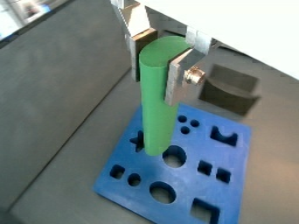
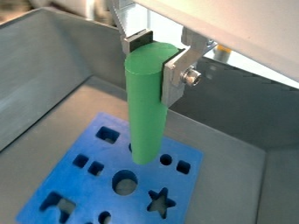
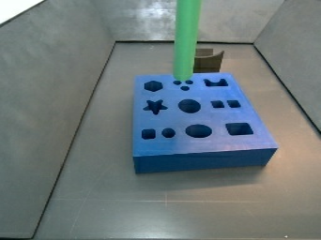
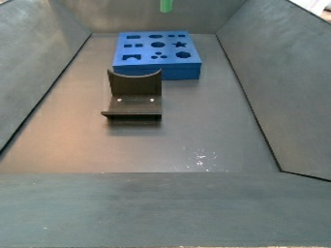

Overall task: Pick up the oval object. Move up. Move to above the board. Insert the oval object.
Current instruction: Insert the oval object.

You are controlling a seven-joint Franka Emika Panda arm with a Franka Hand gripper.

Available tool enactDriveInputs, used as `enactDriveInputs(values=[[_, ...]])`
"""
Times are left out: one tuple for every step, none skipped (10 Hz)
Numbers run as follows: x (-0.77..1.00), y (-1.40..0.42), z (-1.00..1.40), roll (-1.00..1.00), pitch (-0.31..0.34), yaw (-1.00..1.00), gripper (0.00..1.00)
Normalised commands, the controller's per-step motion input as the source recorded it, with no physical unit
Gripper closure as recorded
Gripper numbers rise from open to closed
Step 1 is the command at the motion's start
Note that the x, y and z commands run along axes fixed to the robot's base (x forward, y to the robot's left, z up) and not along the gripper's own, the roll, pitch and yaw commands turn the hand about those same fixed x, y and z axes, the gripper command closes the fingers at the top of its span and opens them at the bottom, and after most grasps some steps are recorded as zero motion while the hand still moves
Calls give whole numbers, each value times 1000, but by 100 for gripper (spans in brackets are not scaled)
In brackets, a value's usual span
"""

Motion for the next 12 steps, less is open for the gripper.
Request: enactDriveInputs(values=[[0, 0, -126, -39, -76, -1000, 100], [0, 0, -129, -39, -80, -1000, 100], [26, 0, -131, -57, -163, -974, 100], [249, 0, -114, -71, -163, -783, 100], [220, 0, -120, -69, -161, -806, 100], [17, 0, -117, -57, -134, -1000, 100], [3, 0, -123, -44, -96, -1000, 100], [9, 0, -129, -43, -104, -1000, 100], [17, 0, -146, -39, -114, -1000, 100], [29, 0, -180, -27, -124, -1000, 100], [103, -11, -194, -19, -114, -940, 100], [343, -43, -154, -26, -70, -746, 100]])
